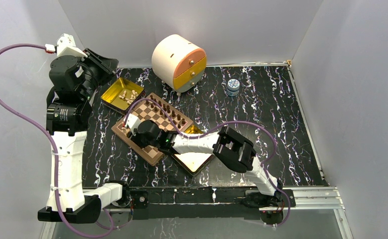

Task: Set up the chess pieces on the board
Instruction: Place the chess piece on the chessboard.

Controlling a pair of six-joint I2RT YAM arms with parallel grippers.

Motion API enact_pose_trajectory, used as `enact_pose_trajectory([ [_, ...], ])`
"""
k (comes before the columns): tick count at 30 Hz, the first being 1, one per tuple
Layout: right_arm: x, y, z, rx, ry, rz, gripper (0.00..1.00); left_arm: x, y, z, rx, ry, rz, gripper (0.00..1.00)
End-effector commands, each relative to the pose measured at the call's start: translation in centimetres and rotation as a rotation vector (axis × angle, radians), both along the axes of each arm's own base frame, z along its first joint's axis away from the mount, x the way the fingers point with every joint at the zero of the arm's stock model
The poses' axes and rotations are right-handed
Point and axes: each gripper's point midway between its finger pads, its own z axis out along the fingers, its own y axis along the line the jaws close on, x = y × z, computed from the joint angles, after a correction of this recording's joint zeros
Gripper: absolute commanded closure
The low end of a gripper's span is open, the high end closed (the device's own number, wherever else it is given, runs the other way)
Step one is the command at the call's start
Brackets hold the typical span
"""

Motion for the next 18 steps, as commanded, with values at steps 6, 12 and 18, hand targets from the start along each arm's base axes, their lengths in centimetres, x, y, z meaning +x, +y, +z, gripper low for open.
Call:
enact_pose_trajectory([
  [6,-0.6,1.2,10.2,0.203,-0.022,0.028,0.42,-0.2,0.2,-0.6,0.021,-0.005,0.008,0.99],
  [12,-0.6,-0.9,12.1,0.23,0.051,-0.005,0.33,-0.2,-0.2,-2.5,0.038,0.039,-0.016,0.99],
  [18,-1.7,-5.7,13.6,0.237,0.088,-0.051,0.18,-0.1,-1.3,-6.1,0.057,0.136,-0.077,0.99],
])
